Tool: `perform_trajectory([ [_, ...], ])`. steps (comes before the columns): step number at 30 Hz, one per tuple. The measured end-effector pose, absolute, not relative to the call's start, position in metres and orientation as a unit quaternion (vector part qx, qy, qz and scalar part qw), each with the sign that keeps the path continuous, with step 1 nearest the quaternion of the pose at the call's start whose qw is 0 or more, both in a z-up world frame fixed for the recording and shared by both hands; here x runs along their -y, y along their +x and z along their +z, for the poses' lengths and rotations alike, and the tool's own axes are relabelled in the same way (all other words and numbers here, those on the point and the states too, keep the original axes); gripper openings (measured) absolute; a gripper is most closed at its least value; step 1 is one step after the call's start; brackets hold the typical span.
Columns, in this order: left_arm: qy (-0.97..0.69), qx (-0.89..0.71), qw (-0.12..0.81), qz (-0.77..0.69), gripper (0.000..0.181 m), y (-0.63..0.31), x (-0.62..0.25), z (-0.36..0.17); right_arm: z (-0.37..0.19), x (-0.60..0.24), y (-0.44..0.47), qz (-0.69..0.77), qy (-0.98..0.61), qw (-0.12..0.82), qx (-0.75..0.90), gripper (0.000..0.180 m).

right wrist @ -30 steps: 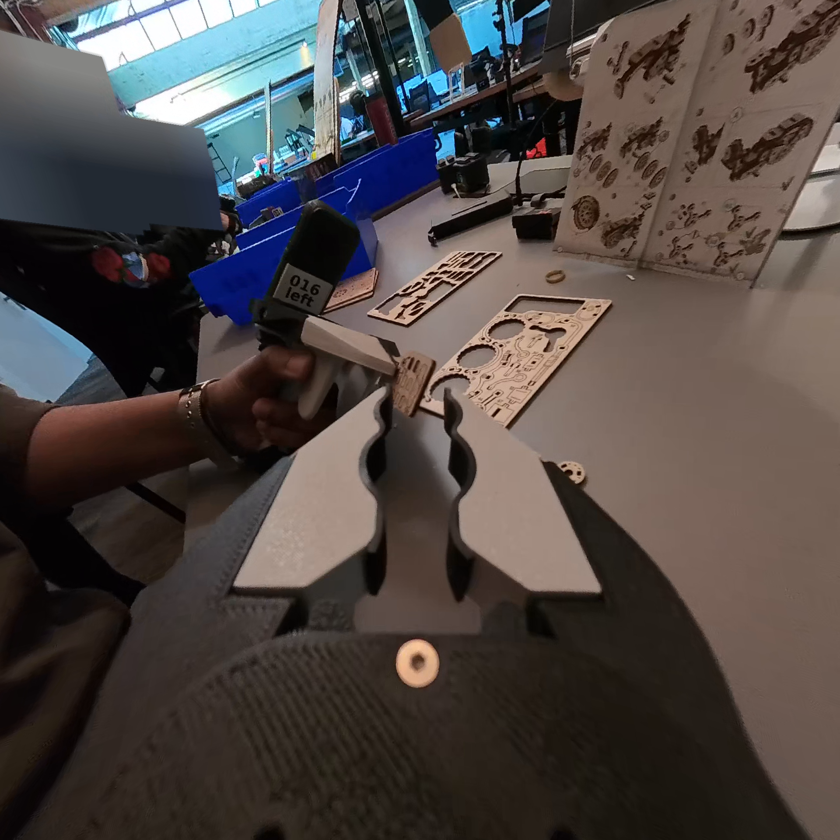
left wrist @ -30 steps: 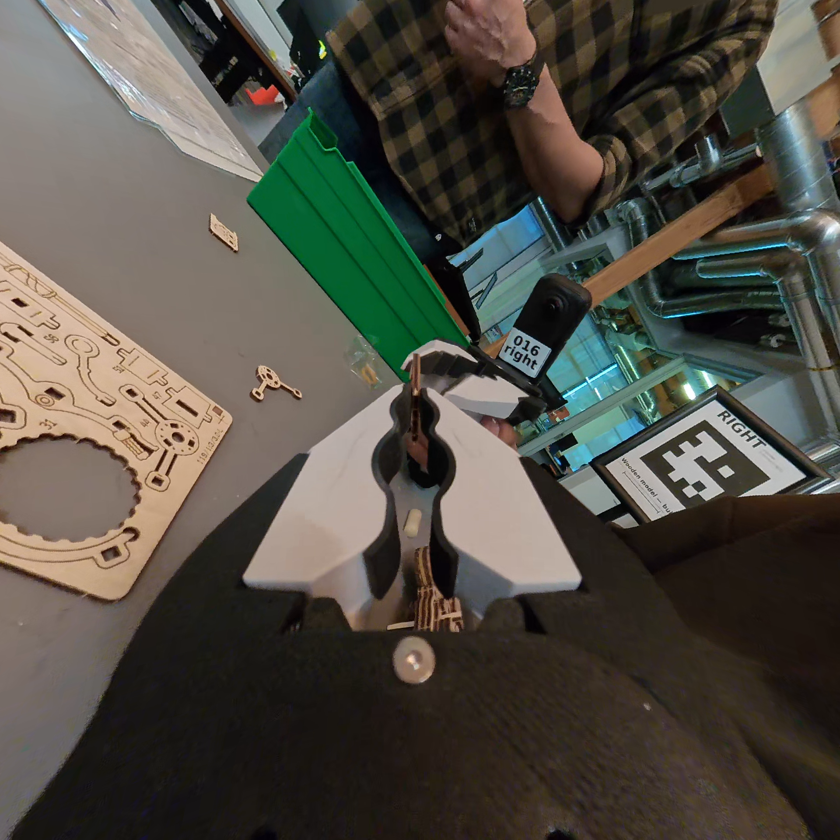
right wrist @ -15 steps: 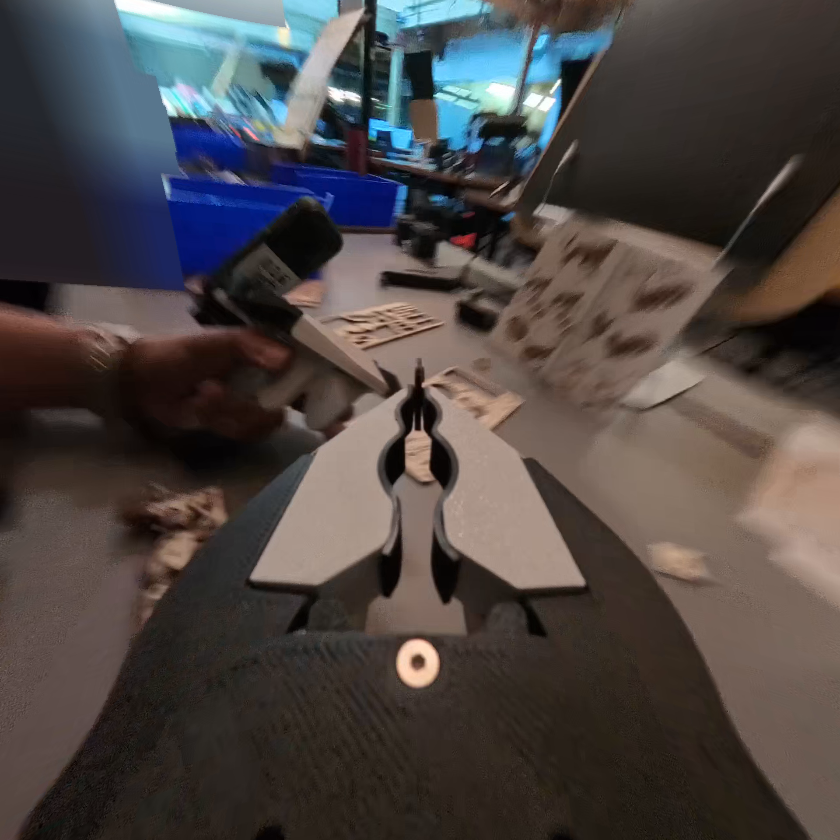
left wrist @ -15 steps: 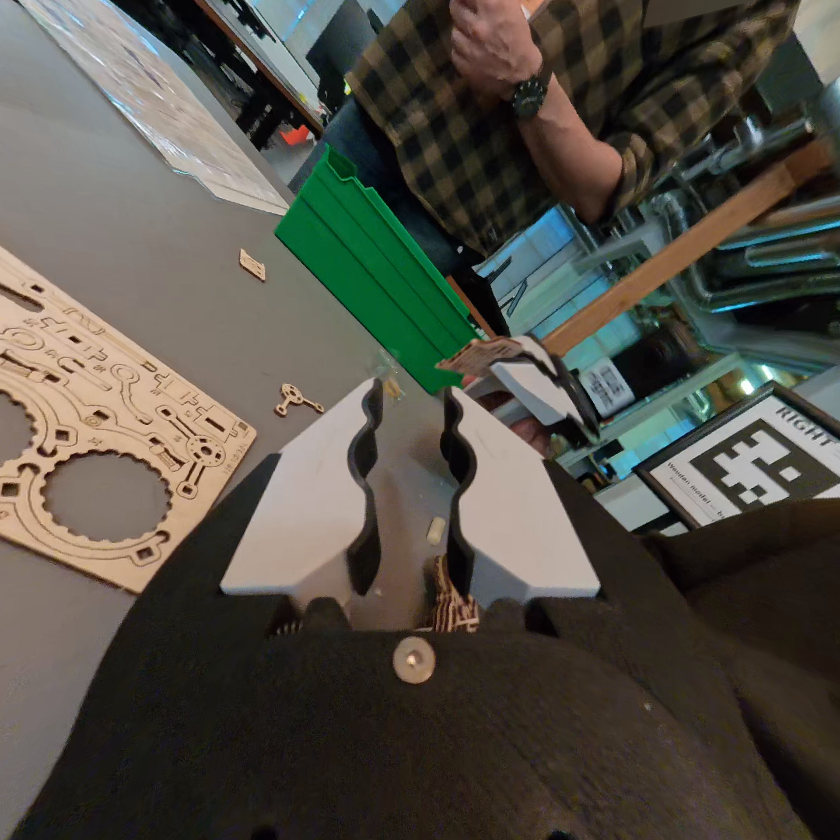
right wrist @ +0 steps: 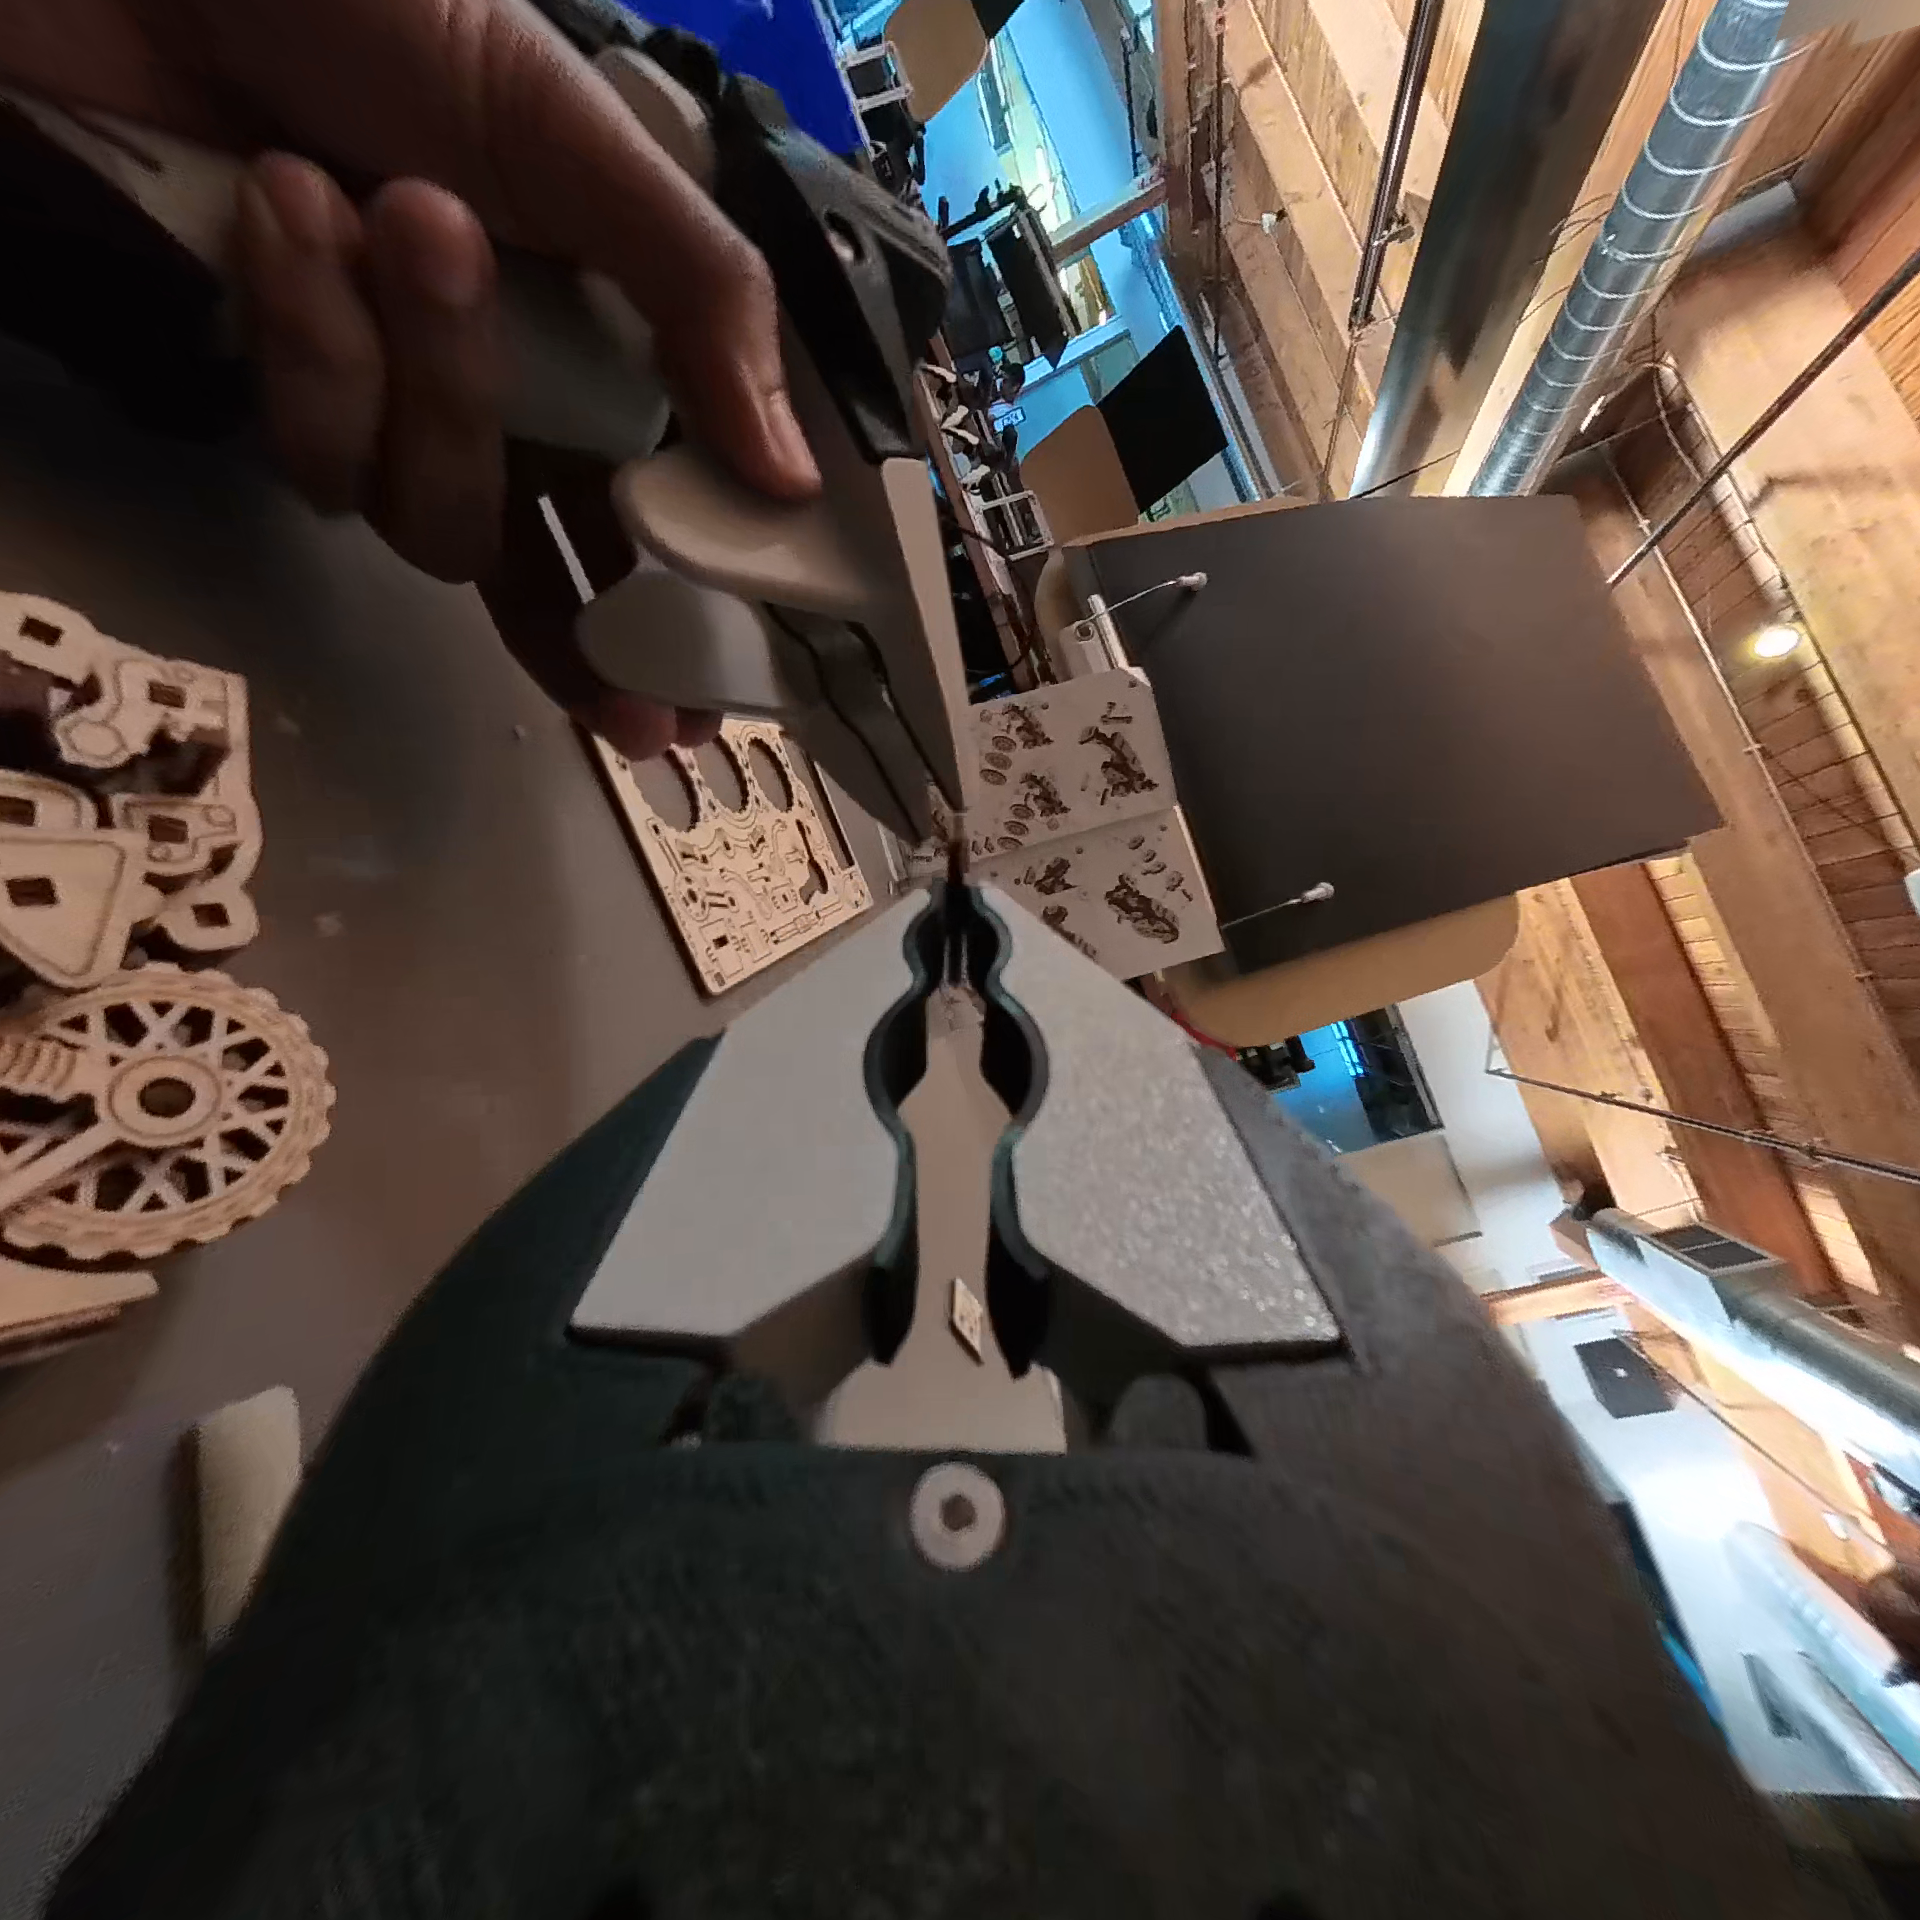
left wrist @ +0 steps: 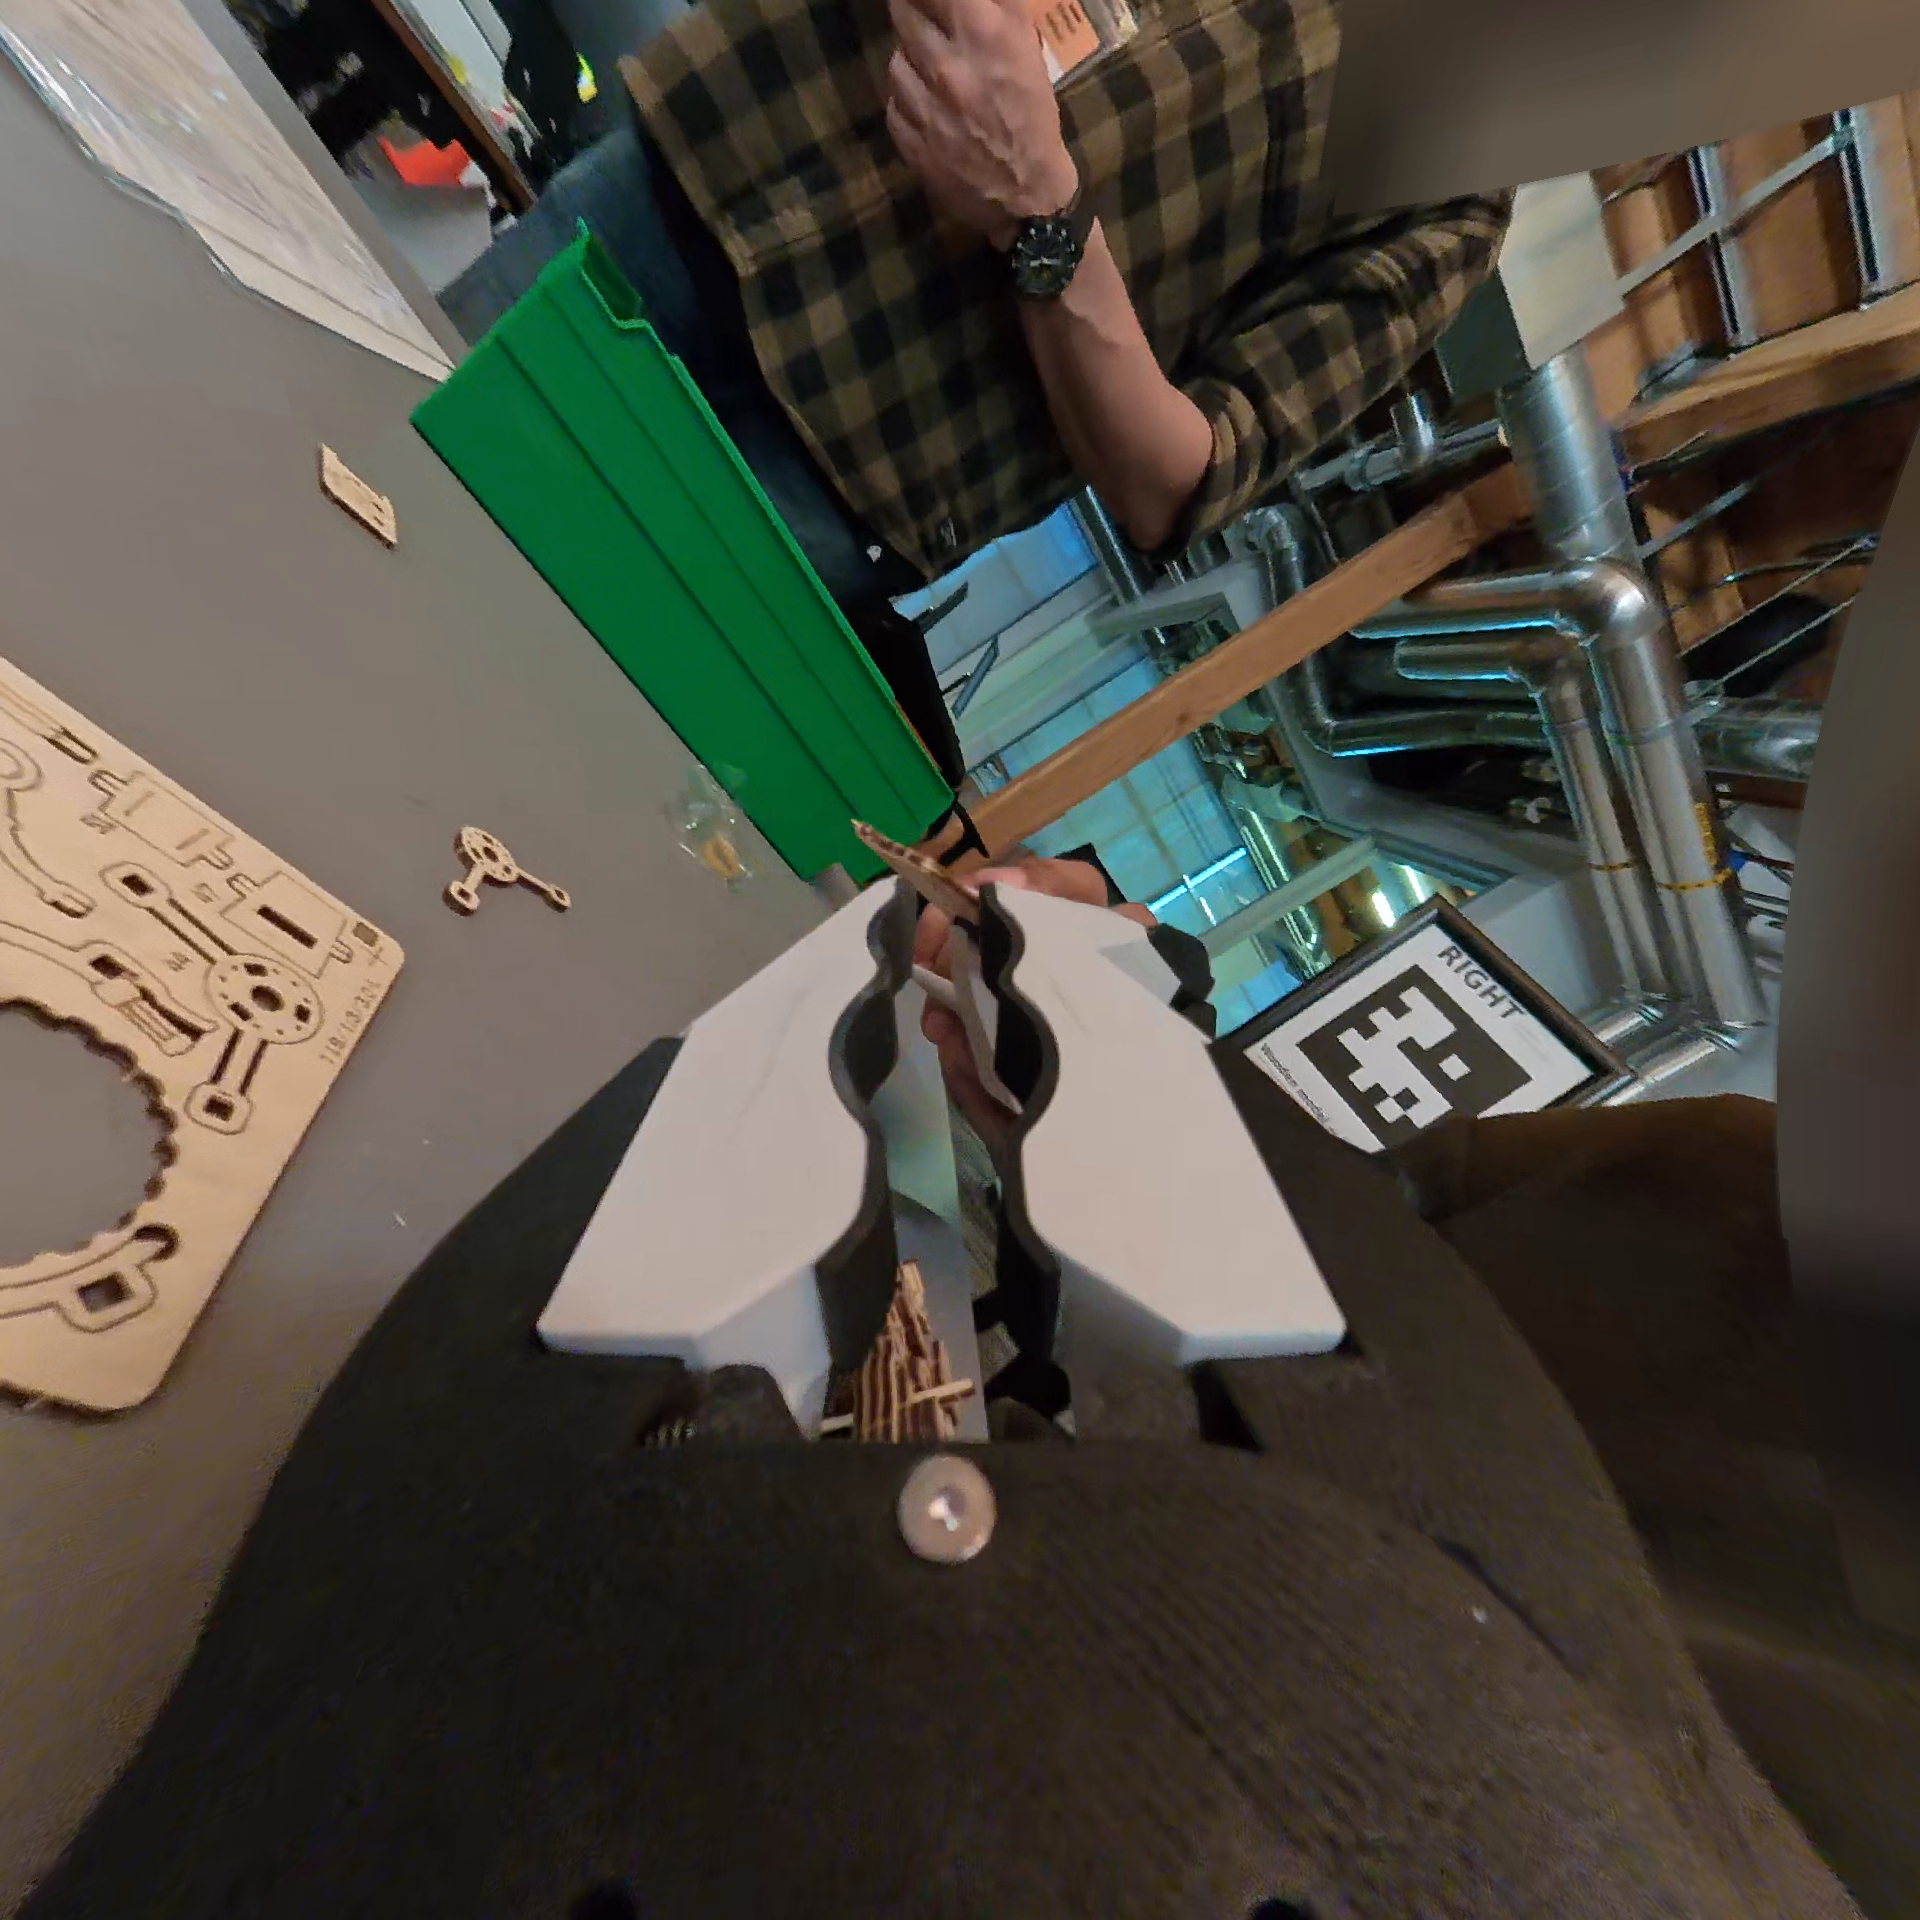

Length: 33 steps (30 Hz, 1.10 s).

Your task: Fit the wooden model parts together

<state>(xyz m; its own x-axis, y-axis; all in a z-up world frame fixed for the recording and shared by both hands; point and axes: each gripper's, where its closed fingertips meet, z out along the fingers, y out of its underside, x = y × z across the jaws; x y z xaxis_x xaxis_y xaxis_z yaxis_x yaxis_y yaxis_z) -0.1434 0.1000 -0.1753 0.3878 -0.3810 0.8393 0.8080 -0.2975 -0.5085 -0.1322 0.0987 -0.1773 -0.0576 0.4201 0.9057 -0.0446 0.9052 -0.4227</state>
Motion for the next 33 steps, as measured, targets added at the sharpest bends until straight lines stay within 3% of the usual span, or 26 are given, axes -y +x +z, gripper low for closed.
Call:
perform_trajectory([
  [13,-0.758,0.119,0.550,-0.331,0.028,-0.138,-0.108,-0.208,-0.214,-0.098,-0.136,0.034,-0.048,0.646,0.761,0.000],
  [18,-0.775,0.127,0.542,-0.298,0.012,-0.144,-0.109,-0.216,-0.217,-0.097,-0.137,0.023,-0.042,0.643,0.764,0.000],
  [24,-0.770,0.123,0.539,-0.318,0.022,-0.140,-0.109,-0.214,-0.218,-0.098,-0.137,0.020,-0.045,0.641,0.766,0.000],
  [27,-0.780,0.126,0.533,-0.303,0.015,-0.143,-0.109,-0.219,-0.220,-0.098,-0.137,0.016,-0.043,0.639,0.768,0.000],
  [33,-0.774,0.123,0.536,-0.313,0.019,-0.142,-0.109,-0.216,-0.218,-0.099,-0.138,0.024,-0.053,0.639,0.767,0.000],
])
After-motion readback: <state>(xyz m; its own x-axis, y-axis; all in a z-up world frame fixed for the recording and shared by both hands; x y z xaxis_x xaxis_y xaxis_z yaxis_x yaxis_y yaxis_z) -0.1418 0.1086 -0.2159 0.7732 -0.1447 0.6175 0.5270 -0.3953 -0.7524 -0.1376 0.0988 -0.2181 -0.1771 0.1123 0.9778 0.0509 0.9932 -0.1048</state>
